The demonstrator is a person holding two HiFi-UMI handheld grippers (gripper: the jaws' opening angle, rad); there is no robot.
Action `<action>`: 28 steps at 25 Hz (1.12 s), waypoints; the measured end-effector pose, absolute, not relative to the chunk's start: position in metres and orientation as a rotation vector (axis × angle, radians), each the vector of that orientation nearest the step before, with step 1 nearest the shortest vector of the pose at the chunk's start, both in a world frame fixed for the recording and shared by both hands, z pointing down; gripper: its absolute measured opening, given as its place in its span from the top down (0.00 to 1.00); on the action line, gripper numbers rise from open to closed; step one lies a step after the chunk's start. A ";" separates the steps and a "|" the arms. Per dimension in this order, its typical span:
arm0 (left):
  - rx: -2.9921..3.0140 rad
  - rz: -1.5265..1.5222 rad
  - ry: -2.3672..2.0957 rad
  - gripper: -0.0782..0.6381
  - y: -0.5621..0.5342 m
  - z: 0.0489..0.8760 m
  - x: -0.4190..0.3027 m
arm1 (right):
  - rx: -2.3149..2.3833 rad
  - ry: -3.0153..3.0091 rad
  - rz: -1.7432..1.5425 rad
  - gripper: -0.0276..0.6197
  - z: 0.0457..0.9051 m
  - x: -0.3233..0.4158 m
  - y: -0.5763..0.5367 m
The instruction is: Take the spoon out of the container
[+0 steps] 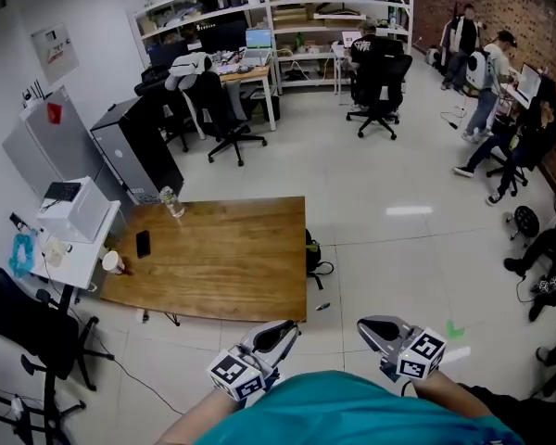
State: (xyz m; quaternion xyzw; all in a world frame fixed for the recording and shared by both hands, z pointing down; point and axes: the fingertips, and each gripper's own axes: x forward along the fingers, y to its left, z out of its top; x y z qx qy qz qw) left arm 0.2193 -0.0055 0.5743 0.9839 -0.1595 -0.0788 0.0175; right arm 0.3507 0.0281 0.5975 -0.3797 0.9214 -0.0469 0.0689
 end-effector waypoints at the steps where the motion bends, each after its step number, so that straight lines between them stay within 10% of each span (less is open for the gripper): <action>1: 3.052 -0.255 -0.510 0.82 -0.007 0.572 0.220 | -1.147 2.764 -0.143 0.95 0.598 0.353 0.029; 28: 3.041 -0.325 -0.451 0.82 -0.008 0.555 0.186 | -1.257 2.729 -0.142 0.96 0.593 0.325 0.022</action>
